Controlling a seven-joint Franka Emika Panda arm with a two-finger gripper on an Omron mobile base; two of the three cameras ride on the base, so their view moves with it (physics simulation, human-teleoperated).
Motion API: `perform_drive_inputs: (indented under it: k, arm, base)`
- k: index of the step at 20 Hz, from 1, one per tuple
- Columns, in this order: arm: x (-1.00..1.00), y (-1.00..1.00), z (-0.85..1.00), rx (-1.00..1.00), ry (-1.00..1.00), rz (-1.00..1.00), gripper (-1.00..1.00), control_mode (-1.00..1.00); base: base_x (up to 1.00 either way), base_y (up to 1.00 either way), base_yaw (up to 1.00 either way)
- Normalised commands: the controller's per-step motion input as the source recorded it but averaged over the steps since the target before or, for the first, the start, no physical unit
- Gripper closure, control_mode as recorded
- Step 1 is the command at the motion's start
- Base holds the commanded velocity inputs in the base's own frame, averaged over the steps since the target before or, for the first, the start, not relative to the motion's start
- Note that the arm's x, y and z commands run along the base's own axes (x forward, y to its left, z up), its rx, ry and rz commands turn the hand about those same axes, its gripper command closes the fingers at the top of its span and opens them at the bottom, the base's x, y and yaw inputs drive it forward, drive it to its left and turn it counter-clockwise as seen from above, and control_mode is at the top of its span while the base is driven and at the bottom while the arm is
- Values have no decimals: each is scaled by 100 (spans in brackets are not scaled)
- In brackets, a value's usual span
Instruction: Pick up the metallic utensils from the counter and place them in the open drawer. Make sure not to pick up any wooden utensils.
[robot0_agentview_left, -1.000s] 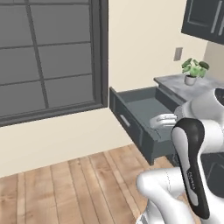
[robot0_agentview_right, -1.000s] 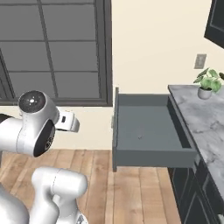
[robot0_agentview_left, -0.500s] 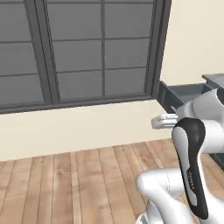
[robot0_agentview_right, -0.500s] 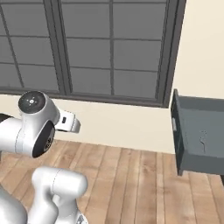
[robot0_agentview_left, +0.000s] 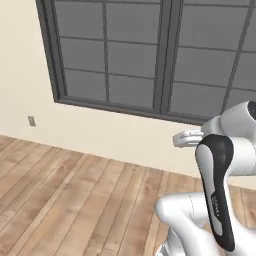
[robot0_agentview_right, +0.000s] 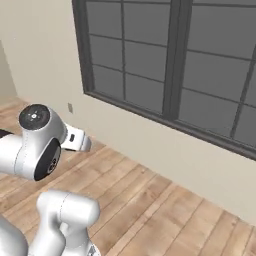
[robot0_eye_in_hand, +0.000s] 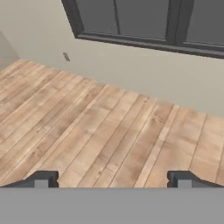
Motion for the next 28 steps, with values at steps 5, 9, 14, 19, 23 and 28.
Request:
perform_drive_inputs:
  k: [5,9,14,19,23,28]
  arm:
    - [0,0,0,0,0,0,-100,100]
    - [0,0,0,0,0,0,-100,100]
    - [0,0,0,0,0,0,-100,100]
    - [0,0,0,0,0,0,-100,100]
    - [0,0,0,0,0,0,-100,100]
    - [0,0,0,0,0,0,-100,100]
  base:
    - [96,0,84]
    - [100,0,72]
    - [99,0,74]
    - [92,0,75]
    - [86,26,71]
    - [97,8,65]
